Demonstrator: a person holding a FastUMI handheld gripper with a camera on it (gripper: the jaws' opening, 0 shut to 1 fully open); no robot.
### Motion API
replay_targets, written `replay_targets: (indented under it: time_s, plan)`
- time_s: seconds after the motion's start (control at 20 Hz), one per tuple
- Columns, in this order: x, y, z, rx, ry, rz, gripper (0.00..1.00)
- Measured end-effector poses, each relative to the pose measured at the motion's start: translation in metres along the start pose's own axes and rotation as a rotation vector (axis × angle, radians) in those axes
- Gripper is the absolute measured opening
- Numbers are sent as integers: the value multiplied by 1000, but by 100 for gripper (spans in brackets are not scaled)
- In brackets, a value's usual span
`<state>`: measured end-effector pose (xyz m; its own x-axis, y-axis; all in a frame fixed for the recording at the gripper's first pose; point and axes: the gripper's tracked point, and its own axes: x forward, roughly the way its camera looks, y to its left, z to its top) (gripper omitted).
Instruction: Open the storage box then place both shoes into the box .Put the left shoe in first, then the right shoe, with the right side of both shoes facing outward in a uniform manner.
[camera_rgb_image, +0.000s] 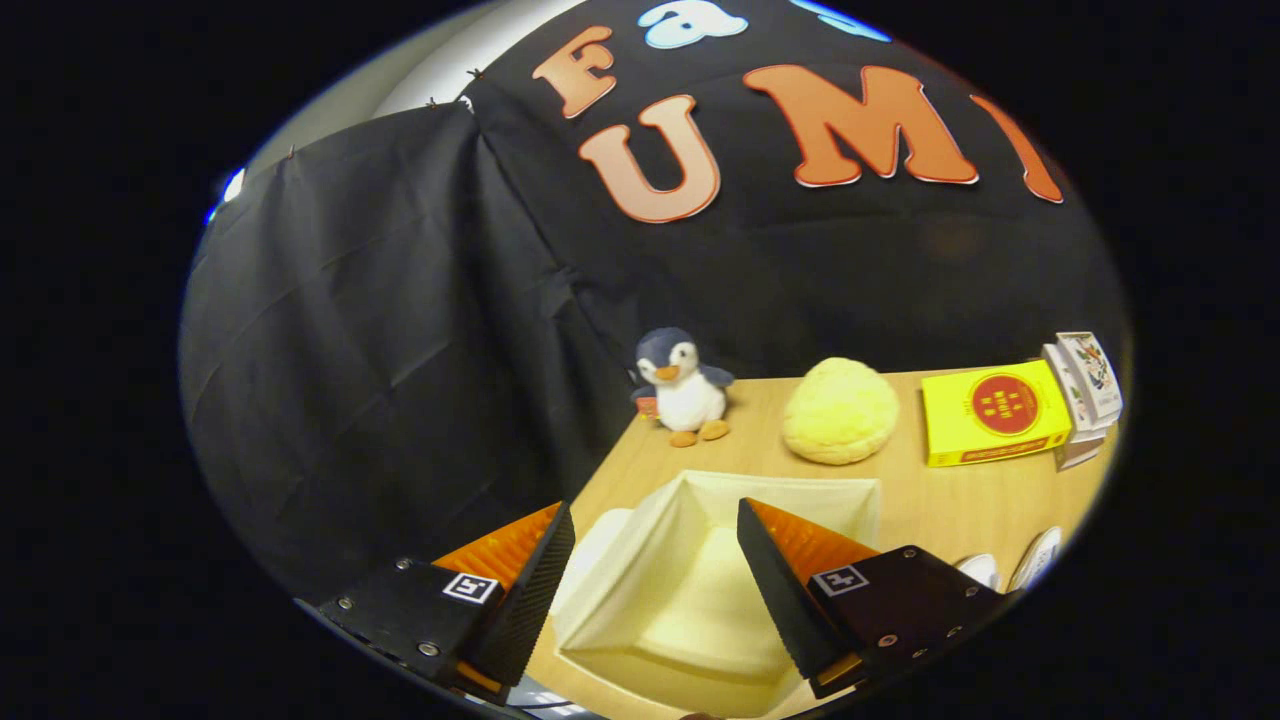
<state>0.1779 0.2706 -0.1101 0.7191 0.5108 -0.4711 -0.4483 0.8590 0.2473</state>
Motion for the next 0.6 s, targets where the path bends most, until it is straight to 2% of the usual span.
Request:
replay_targets:
  time_s: [0.25, 0.6]
  plan:
    - [-34, -97, -13, -35, -13, -181, 98]
    - [-89, -204, -60, -18, 20, -360, 98]
